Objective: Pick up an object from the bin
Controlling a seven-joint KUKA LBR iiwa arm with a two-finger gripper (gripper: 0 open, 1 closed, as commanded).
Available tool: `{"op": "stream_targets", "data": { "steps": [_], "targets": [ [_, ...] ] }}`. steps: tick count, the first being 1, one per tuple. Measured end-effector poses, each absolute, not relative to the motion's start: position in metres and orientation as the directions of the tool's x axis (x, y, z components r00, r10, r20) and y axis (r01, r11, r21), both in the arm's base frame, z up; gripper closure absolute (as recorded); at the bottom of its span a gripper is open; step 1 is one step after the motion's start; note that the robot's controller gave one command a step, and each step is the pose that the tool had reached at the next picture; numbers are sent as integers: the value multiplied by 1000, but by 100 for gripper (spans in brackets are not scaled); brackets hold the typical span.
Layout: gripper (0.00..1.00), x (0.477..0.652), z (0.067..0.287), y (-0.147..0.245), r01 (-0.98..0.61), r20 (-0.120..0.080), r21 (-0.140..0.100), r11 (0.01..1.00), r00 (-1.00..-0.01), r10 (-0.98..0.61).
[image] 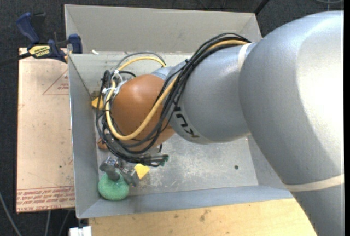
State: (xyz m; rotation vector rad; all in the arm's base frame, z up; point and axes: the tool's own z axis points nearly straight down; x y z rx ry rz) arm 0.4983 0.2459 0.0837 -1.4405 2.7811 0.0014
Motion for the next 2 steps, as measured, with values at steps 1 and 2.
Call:
{"op": "stream_targets", "data": {
  "steps": [1, 2],
  "targets": [
    [100, 500, 80, 249, -834, -11, -6, 552, -552, -834],
    [100, 500, 78, 248, -832, -11, -6, 555, -555, -832]
  ]
}}
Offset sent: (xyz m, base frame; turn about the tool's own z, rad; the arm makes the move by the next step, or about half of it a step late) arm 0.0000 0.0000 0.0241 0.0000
